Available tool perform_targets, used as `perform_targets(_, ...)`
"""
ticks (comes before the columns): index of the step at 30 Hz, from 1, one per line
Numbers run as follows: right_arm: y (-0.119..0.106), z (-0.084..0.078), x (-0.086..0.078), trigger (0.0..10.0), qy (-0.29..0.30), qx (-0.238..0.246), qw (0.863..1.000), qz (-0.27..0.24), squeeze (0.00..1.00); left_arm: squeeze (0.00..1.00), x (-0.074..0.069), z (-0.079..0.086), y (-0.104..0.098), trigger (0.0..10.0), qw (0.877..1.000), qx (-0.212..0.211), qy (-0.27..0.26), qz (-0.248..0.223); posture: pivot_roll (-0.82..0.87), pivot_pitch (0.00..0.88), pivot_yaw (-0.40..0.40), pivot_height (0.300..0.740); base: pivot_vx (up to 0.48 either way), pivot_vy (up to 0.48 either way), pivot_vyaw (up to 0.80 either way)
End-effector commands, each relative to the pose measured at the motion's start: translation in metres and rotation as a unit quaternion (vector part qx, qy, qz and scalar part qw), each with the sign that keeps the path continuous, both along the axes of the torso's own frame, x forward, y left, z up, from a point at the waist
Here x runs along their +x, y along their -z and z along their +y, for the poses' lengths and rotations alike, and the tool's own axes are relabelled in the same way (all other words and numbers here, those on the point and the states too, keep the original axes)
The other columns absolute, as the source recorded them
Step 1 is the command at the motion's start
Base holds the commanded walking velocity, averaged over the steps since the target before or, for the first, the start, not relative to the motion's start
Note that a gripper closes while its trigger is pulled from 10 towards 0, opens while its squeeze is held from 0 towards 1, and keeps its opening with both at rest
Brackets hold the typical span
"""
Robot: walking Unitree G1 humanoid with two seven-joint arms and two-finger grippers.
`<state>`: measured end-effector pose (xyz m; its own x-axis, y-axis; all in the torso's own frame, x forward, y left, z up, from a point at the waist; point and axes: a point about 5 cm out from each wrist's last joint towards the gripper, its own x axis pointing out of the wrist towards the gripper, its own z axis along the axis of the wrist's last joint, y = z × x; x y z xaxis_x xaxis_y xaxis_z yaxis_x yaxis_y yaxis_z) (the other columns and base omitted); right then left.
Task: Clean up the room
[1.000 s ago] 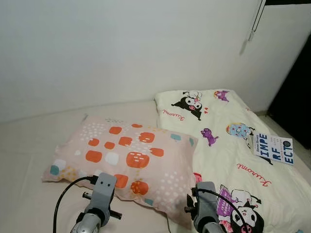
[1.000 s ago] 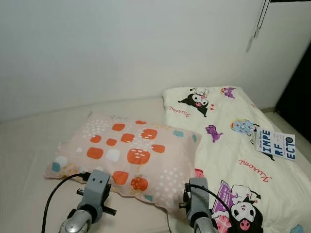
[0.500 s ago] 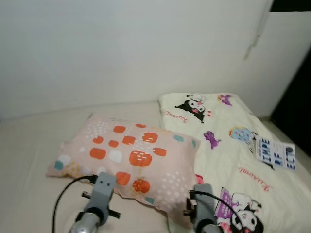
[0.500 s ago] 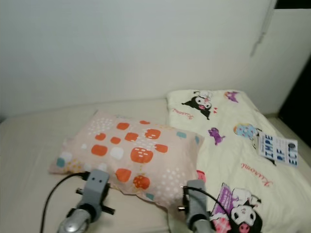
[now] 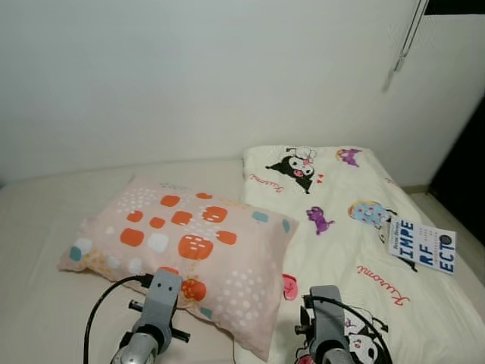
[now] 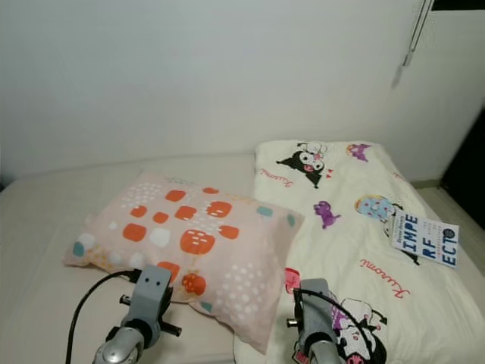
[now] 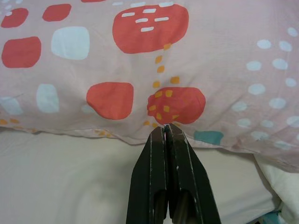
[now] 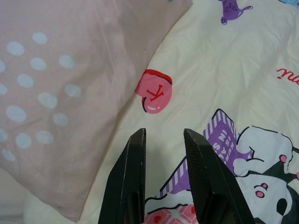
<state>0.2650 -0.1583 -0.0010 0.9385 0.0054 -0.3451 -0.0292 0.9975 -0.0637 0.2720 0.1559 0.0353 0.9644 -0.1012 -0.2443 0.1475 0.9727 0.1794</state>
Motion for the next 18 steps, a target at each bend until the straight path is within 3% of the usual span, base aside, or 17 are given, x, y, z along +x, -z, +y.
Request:
perform_targets(1, 0.0072, 0.0034, -0.0055, 10.0, -0.001, 0.004, 1.000, 0.019, 0.00, 0.00, -0.0046, 0.0073, 0.0082, 10.0, 1.000, 0.011, -0.008, 0.024, 0.04, 0.145, 0.015, 0.740, 0.000, 0.000, 0.00)
perform_targets(5, 0.0073, 0.0034, -0.0052, 10.0, 0.000, 0.004, 1.000, 0.020, 0.00, 0.00, -0.0043, 0.0081, 0.0091, 10.0, 0.999, 0.021, -0.006, 0.029, 0.04, 0.144, 0.016, 0.740, 0.000, 0.000, 0.00)
perform_targets(13, 0.0072, 0.0034, -0.0052, 10.0, 0.000, 0.002, 1.000, 0.018, 0.00, 0.00, -0.0043, 0.0083, 0.0088, 10.0, 1.000, 0.020, -0.004, 0.024, 0.04, 0.143, 0.017, 0.740, 0.000, 0.478, 0.00)
perform_targets(18, 0.0065, 0.0031, -0.0046, 10.0, 0.001, 0.002, 1.000, 0.016, 0.00, 0.00, -0.0022, 0.0085, 0.0038, 10.0, 1.000, 0.018, -0.015, 0.003, 0.04, 0.142, 0.015, 0.740, 0.000, 0.000, 0.00)
